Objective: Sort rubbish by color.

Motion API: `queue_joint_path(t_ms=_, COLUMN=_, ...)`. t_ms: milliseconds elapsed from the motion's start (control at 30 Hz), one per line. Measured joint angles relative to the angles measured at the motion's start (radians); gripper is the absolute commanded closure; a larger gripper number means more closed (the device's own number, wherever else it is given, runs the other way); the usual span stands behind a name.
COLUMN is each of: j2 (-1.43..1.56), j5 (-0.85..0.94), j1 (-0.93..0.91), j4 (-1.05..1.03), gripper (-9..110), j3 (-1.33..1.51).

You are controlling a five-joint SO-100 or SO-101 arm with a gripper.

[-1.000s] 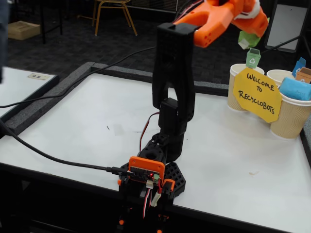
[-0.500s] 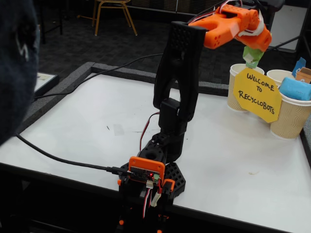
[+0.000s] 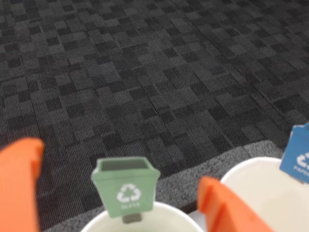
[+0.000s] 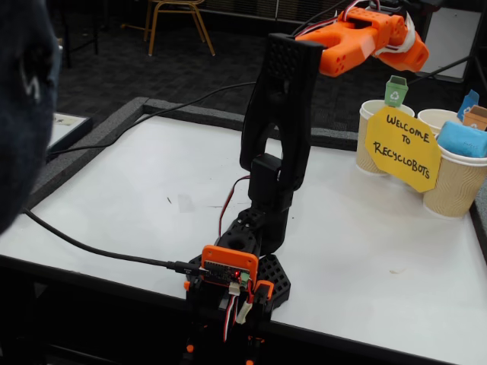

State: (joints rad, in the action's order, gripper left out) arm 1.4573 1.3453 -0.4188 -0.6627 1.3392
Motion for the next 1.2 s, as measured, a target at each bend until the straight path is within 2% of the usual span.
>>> queue_joint_path(t_ms=233, j2=0.000, j5=0.000, j1=-0.003, j4=-0.146, gripper=101, j3=0.000)
queue_joint_path(t_ms=400, j2=0.057, j5=-0.014, j1=-0.003, j4=-0.333, gripper=101, j3=0.000)
queue_joint_path(t_ms=600, j2=0.264, j5=-0.080, j1=0.012, j4=-0.525, gripper=101, j3=0.000)
queue_joint_path(t_ms=967, j2=0.762, j5=-0.261, j1=0.123, j4=-0.727, gripper=101, j3=0.109)
queue_joint_path(t_ms=1200, j2=0.969, j5=-0.403, j1=0.198, j4=-0.850, gripper=101, j3=0.123)
